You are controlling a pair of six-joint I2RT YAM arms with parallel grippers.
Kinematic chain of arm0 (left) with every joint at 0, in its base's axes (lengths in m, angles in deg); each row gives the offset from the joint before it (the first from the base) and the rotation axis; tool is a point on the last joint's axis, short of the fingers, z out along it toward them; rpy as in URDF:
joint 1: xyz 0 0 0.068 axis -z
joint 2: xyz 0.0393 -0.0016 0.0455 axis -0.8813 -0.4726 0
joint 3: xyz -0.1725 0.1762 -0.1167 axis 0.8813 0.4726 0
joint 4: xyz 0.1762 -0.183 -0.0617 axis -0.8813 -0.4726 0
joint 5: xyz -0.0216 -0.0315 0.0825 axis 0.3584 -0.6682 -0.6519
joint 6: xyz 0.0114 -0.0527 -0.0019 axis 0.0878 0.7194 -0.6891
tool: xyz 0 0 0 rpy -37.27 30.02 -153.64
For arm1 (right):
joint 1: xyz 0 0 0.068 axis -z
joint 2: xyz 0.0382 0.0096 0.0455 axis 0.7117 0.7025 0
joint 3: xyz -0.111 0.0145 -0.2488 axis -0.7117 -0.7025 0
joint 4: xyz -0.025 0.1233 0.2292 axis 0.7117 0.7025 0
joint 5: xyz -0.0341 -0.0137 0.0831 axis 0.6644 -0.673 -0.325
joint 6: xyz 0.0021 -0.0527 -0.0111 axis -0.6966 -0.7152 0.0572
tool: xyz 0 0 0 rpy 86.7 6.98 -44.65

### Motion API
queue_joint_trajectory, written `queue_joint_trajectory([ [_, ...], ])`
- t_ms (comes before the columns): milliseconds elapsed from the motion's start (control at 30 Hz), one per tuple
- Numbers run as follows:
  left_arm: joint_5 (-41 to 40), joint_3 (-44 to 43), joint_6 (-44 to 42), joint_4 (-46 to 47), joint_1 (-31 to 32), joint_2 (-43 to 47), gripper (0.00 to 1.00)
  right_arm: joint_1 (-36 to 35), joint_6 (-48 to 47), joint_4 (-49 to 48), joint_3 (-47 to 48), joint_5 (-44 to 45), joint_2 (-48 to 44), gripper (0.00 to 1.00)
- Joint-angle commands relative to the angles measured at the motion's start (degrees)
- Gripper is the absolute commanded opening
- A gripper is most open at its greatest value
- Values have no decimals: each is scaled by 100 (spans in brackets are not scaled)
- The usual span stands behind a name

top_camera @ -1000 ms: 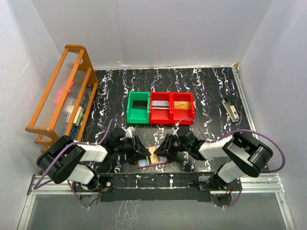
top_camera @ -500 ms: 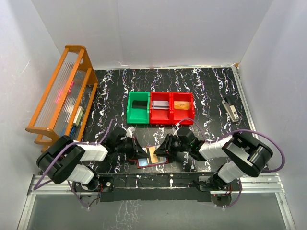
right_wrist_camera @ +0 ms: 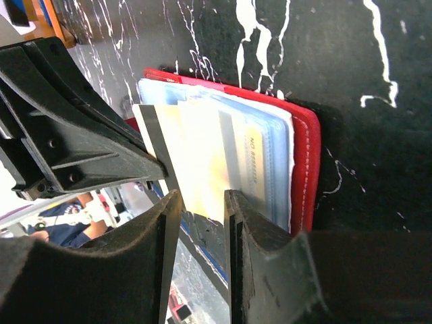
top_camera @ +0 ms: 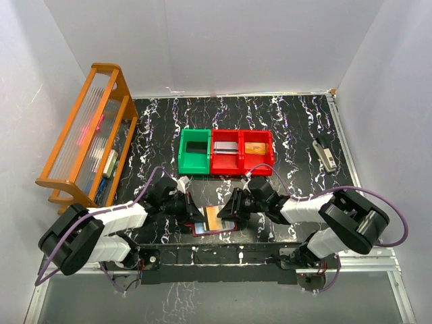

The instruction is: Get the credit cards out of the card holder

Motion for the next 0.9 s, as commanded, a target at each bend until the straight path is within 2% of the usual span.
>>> queue_joint_trajectory([
  [0,26,-288,-225,-387,6,-49,0,-32,-530,684,562,-33,-205,31],
  [200,-60,-381,-250,-513,6,-37,0,-51,-577,673,1045,-369,35,31],
  [433,-25,-384,-216,-483,5,-56,0,-108,-395,1029,779,124,427,30],
  [533,31,-369,-142,-344,6,-48,10,-110,-332,845,506,85,493,30],
  [667,221,-309,61,125,6,-161,19,-118,-197,531,213,45,542,29],
  [867,351,-356,163,370,15,-390,16,-119,-129,438,151,83,495,29],
])
